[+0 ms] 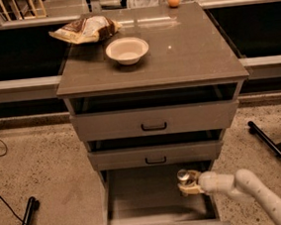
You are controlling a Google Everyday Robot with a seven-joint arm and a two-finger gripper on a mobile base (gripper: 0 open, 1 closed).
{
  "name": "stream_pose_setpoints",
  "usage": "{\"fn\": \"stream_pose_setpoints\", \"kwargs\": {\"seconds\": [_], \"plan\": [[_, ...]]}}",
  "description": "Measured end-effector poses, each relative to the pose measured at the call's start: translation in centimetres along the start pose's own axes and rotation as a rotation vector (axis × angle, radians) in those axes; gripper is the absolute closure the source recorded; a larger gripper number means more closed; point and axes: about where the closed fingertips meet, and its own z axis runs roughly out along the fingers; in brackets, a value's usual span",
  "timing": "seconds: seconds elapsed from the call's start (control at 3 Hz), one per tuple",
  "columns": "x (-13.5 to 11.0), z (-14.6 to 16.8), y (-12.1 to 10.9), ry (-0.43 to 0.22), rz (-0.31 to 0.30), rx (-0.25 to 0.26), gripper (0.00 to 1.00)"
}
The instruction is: Place redbull can into bottom drawer
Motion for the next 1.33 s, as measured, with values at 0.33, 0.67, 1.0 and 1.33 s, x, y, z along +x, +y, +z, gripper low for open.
{"fn": "stream_pose_setpoints", "kwargs": {"seconds": [0.33,0.67,1.0,1.33], "plan": [[5.0,3.9,1.9,-0.077,0.029,-0.042,1.0],[6.5,5.6,3.5,-0.148,-0.038,-0.144,1.0],[6.4,4.8,4.3,-0.178,-0.146,-0.192,1.0],[7.6,3.9,4.6,-0.126,-0.209,-0.178,1.0]]}}
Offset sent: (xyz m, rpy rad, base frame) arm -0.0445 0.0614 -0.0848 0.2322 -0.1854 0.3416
